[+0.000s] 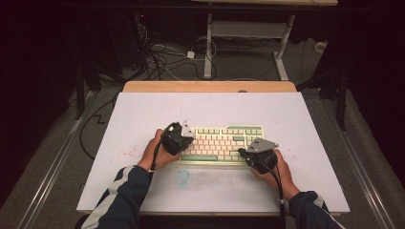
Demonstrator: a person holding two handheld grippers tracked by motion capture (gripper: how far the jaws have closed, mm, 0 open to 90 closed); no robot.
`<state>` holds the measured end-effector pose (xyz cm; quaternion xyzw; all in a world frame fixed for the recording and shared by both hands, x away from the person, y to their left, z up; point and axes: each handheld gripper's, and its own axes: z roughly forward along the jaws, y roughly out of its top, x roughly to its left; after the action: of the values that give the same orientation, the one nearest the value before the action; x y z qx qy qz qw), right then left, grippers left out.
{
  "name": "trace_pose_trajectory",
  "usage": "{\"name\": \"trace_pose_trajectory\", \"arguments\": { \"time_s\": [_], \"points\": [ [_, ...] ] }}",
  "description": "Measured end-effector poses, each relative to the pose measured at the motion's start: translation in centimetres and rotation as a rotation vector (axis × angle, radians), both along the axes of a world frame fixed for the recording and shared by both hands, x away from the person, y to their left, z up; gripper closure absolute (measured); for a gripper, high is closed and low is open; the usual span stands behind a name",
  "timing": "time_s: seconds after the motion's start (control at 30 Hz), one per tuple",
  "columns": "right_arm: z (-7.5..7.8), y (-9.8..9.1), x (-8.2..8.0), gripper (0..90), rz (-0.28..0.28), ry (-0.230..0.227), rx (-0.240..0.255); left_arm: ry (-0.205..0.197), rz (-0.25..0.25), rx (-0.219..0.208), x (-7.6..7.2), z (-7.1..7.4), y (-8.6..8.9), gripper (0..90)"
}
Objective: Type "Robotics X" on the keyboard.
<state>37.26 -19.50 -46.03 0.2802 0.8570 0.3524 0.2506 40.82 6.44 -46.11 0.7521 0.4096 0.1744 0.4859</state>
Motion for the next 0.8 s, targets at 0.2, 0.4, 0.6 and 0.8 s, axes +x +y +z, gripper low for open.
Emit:
{"name": "trace_pose_trajectory", "arguments": {
  "time_s": [0.2, 0.4, 0.6, 0.8],
  "points": [
    [0.0, 0.0, 0.0, 90.0, 0.001, 0.0, 0.0, 0.001, 0.003, 0.027, 0.3, -0.7, -0.3, 87.1],
    [0.4, -0.2, 0.0, 90.0, 0.005, 0.002, -0.009, -0.038, 0.001, -0.025, 0.0, 0.2, 0.2, 83.5],
    [1.3, -1.1, -0.5, 90.0, -0.003, -0.019, 0.043, -0.106, -0.014, -0.086, -1.2, 1.9, 1.5, 70.0],
    [1.7, -1.5, -1.1, 90.0, 0.0, -0.034, 0.046, -0.167, -0.027, -0.096, -2.5, 2.2, 2.8, 51.9]
  ]
}}
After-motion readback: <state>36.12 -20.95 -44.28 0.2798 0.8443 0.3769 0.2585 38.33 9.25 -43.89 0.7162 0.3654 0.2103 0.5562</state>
